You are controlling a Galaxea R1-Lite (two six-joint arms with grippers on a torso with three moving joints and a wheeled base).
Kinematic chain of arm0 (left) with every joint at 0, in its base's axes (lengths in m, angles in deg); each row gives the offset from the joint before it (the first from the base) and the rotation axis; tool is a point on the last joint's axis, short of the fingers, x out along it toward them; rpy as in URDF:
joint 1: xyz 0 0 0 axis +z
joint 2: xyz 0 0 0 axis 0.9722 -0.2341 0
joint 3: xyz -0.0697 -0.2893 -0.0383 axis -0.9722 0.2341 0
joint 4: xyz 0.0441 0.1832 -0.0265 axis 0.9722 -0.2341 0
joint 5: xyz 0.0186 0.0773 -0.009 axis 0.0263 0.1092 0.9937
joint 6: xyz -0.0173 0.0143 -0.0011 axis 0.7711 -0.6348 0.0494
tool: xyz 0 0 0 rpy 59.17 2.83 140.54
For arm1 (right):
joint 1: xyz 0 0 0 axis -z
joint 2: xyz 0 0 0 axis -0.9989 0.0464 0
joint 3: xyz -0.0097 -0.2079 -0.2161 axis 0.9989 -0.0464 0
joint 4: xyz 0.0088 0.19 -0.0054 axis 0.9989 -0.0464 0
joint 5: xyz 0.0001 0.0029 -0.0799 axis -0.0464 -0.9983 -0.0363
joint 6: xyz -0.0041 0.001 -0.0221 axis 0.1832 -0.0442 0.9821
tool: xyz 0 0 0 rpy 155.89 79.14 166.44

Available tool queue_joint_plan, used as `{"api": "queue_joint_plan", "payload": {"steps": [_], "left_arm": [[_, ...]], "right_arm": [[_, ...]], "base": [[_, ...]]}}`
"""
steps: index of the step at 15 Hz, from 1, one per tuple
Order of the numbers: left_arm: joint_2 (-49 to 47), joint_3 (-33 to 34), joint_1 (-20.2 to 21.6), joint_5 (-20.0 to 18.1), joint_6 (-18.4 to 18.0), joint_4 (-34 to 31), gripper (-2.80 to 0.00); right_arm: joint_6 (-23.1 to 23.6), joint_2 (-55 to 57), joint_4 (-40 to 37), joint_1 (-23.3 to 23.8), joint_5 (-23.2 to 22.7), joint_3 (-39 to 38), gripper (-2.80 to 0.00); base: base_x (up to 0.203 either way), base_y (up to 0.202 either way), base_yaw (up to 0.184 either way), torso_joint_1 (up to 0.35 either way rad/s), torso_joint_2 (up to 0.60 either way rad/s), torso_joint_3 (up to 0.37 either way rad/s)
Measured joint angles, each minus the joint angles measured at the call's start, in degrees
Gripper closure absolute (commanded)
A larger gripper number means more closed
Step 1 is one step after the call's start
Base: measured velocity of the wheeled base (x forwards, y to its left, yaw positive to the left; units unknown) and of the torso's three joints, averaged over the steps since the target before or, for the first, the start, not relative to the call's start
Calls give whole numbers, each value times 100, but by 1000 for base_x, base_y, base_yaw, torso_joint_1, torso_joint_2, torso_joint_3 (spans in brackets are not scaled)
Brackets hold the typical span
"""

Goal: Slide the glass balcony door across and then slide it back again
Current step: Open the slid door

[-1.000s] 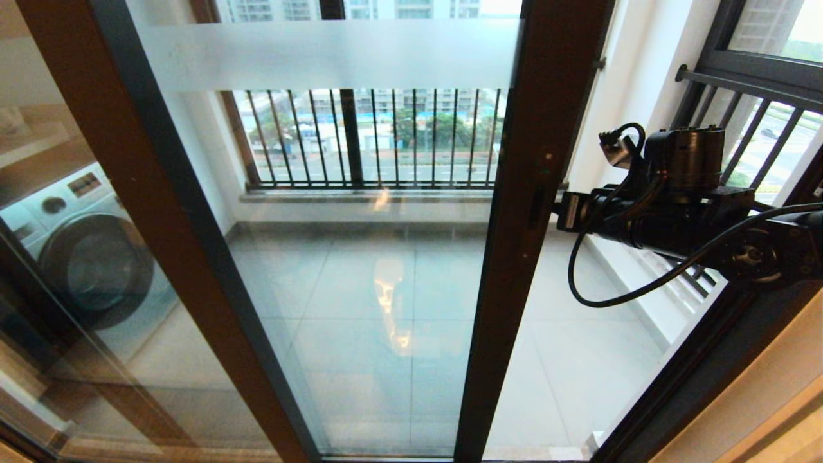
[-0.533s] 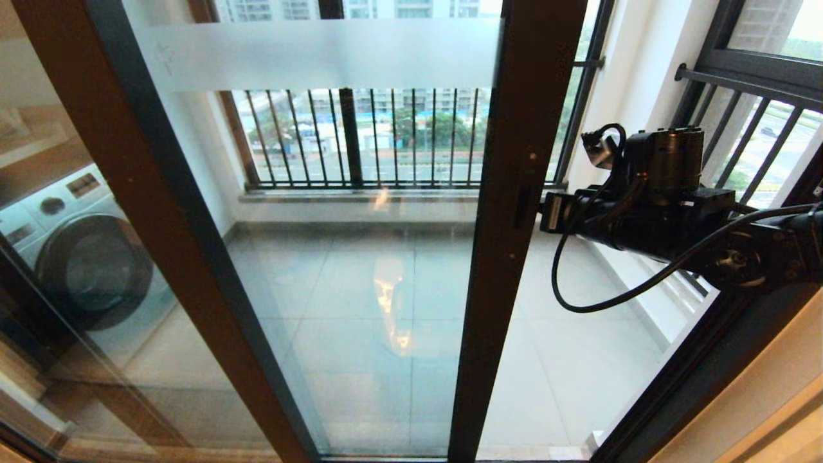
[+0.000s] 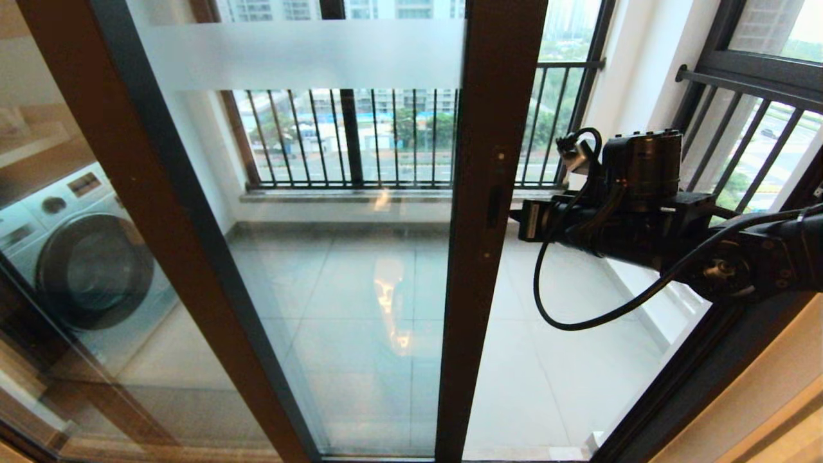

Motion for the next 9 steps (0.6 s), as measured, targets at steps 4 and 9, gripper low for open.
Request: {"api": "queue_joint_plan", "payload": {"steps": [4,9], "left_arm": [[0,0,0,-2,0,-2,0],[0,0,0,-2,0,-2,0]], "right_arm": [[-21,124,152,-269,449,27,0],[-21,151,177,-308,480,-48,0]], "base": [[0,0,0,0,0,0],[0,0,0,0,0,0]]}}
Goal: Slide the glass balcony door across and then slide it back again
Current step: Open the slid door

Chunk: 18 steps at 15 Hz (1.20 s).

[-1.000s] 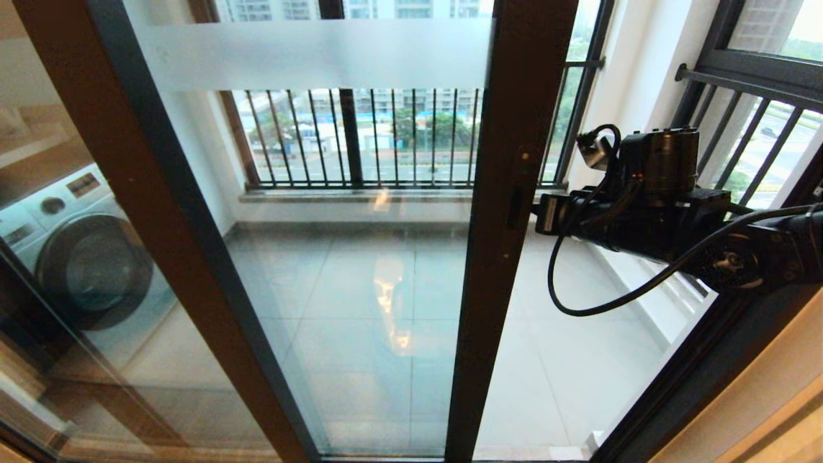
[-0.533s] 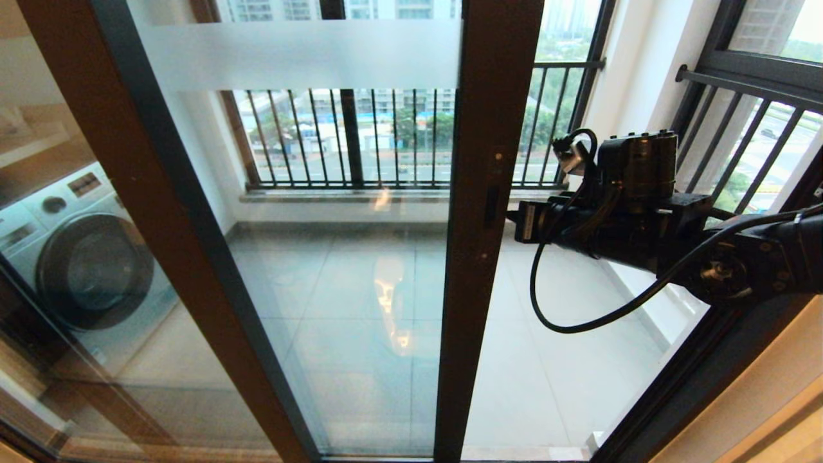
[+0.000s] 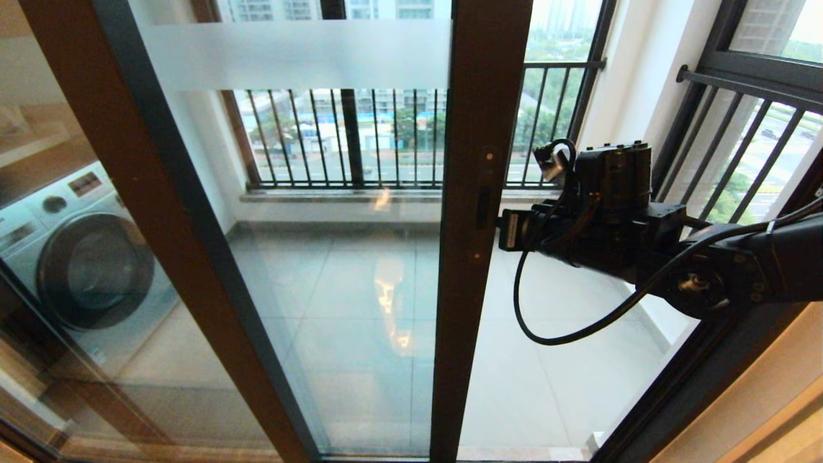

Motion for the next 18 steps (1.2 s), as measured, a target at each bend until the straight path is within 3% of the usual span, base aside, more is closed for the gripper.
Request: {"api": "queue_joint_plan", "payload": {"steps": [7,11,13,16,18], "left_arm": [[0,0,0,2,2,2,0],[0,0,0,0,0,1,0],[0,0,0,1,0,2,0],[0,0,0,0,-1,2,0],[0,0,0,0,0,0,0]], "right_arm": [[28,-1104,-105,69,-43,-750,0],[203,-2597,-889,267,-119,-1193,0],[249,-3705,-1750,331,-424,-1232,0],[277,-5423,-3722,388,-966,-839,0],[413,-6369,-5218,572,-960,-431,0]], "base": [[0,0,0,0,0,0],[0,0,0,0,0,0],[0,0,0,0,0,0],[0,0,0,0,0,0],[0,0,0,0,0,0]]}}
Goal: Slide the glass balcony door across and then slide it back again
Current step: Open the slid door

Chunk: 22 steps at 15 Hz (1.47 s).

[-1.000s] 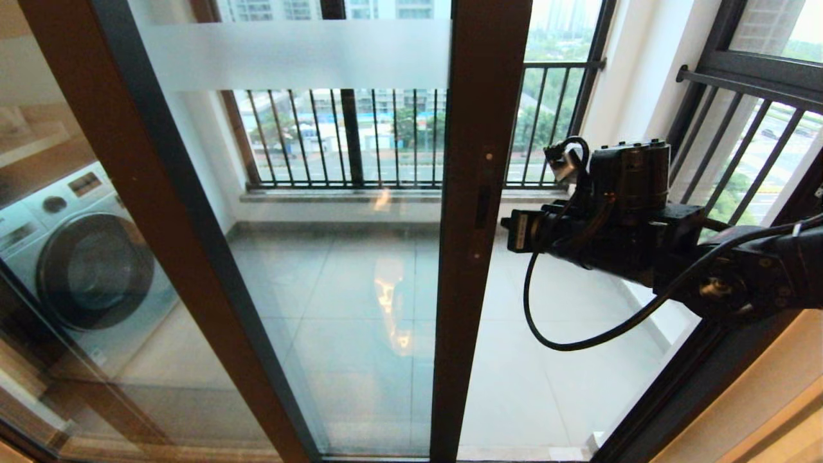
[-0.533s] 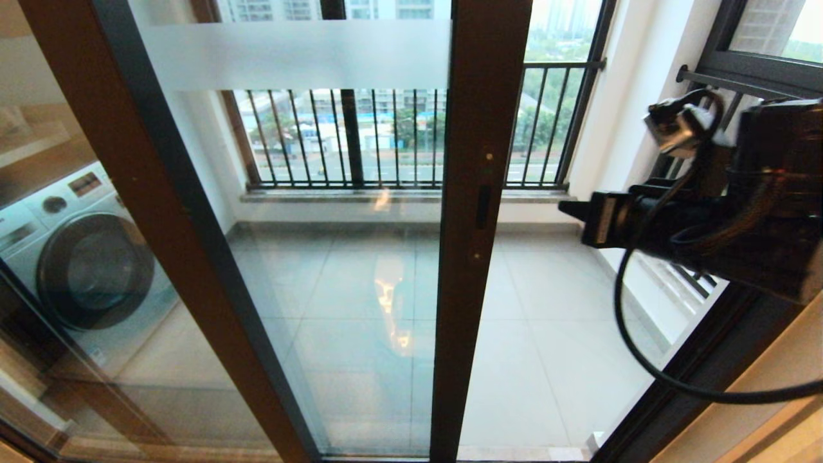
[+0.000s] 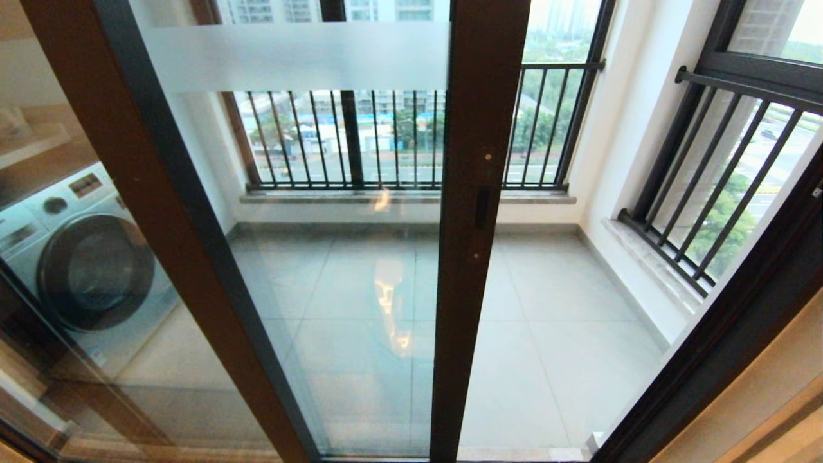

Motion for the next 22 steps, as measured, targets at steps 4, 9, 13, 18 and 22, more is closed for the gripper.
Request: {"api": "queue_joint_plan", "payload": {"steps": [4,9,13,18,22], "left_arm": [[0,0,0,2,0,0,0],[0,0,0,0,2,2,0],[0,0,2,-10,-34,2,0],[0,35,5,-120,-568,49,0],[0,10,0,-80,-347,56,0]], "right_arm": [[803,-988,-1926,1448,124,489,0],[1460,-2618,-3348,2166,-406,229,0],[1661,-3688,-2881,2200,-412,-1578,0],[1744,-4170,159,2195,-115,-4720,0],[1764,-4289,2397,2192,262,-5991,0]], "base": [[0,0,0,0,0,0],[0,0,0,0,0,0],[0,0,0,0,0,0],[0,0,0,0,0,0],[0,0,0,0,0,0]]}}
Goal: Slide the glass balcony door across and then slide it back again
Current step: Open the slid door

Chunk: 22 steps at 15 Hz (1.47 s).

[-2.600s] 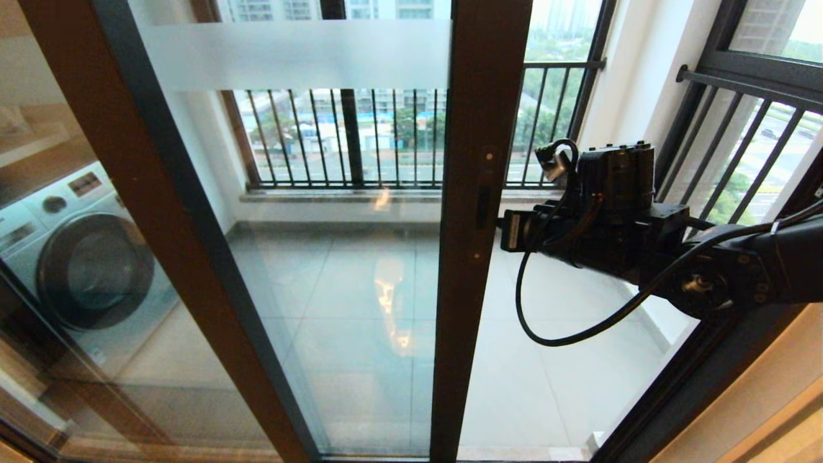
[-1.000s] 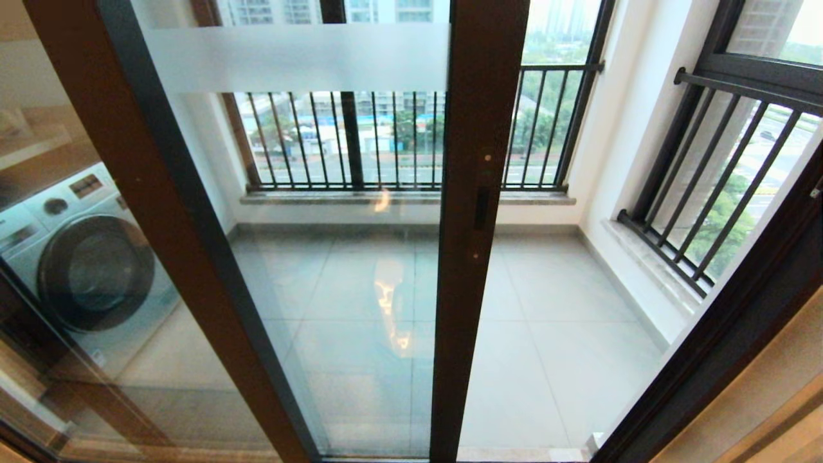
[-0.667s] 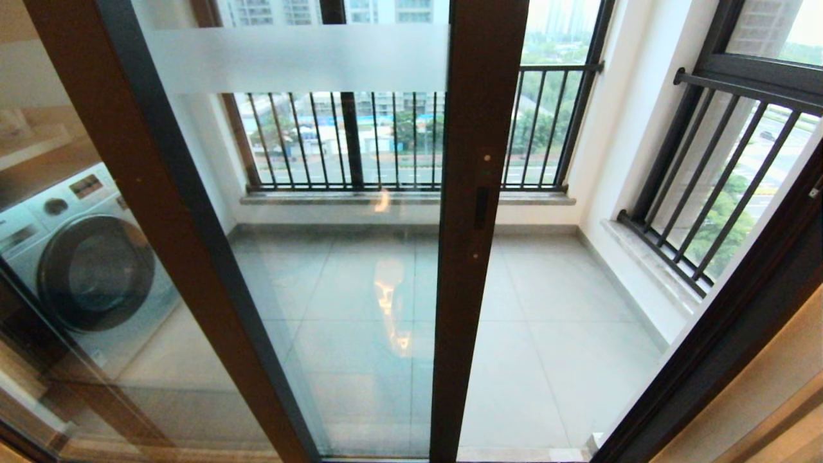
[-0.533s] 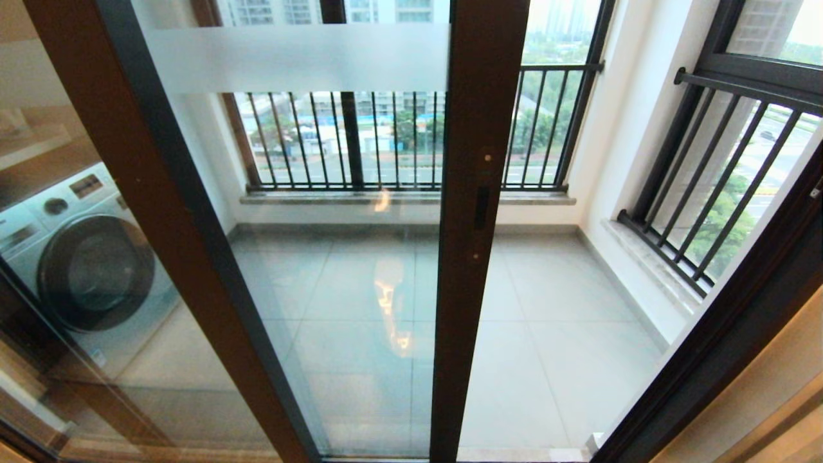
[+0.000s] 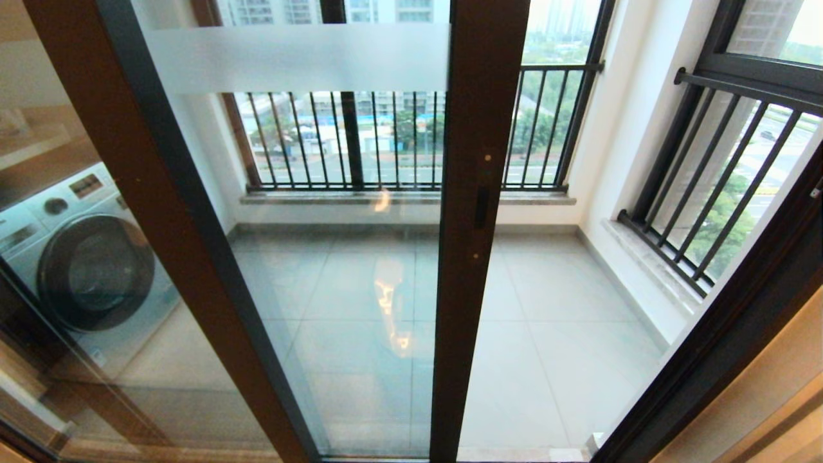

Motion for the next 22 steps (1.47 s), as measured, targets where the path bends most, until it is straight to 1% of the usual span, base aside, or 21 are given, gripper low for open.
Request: {"api": "queue_joint_plan", "payload": {"steps": [1,2,4,6,8,10,11,12,13,14,17,19,21,22], "left_arm": [[-7,-170,5,-15,-13,21,0],[-43,-385,7,-72,-34,6,0],[-360,-951,21,-247,-48,27,0],[-985,-1625,59,-474,-42,44,0],[-1955,-2493,80,-771,27,57,0],[-3042,-3311,12,-948,124,74,0],[-3683,-3738,-119,-945,183,132,0],[-4260,-4092,-329,-861,236,205,0],[-4899,-4478,-729,-646,304,306,0],[-5528,-4832,-1243,-344,387,429,0],[-7359,-5928,-2974,690,712,903,0],[-8365,-6629,-3858,1184,1015,1096,0],[-9300,-7318,-4482,1610,1331,1195,0],[-9692,-7673,-4701,1773,1474,1279,0]], "right_arm": [[-15,-9,289,0,123,-182,0],[-40,-11,411,0,188,-263,0],[-172,-11,234,-7,169,-320,0],[-296,-11,241,-12,170,-327,0],[-456,-11,245,-15,188,-333,0],[-466,-11,245,-15,191,-338,0],[-466,-11,244,-15,192,-338,0],[-467,-11,245,-15,191,-338,0],[-467,-11,247,-15,191,-338,0],[-466,-11,246,-15,191,-339,0],[-469,-11,244,-15,191,-339,0],[-468,-11,243,-15,191,-339,0],[-469,-11,244,-15,191,-339,0],[-466,-11,244,-15,191,-339,0]], "base": [[0,0,0,0,0,0],[0,0,0,0,0,0],[0,0,0,0,0,0],[0,0,0,0,0,0],[0,0,0,0,0,0],[0,0,0,0,0,0],[0,0,0,0,0,0],[0,0,0,0,0,0],[0,0,0,0,0,0],[0,0,0,0,0,0],[0,0,0,0,0,0],[0,0,0,0,0,0],[0,0,0,0,0,0],[0,0,0,0,0,0]]}}
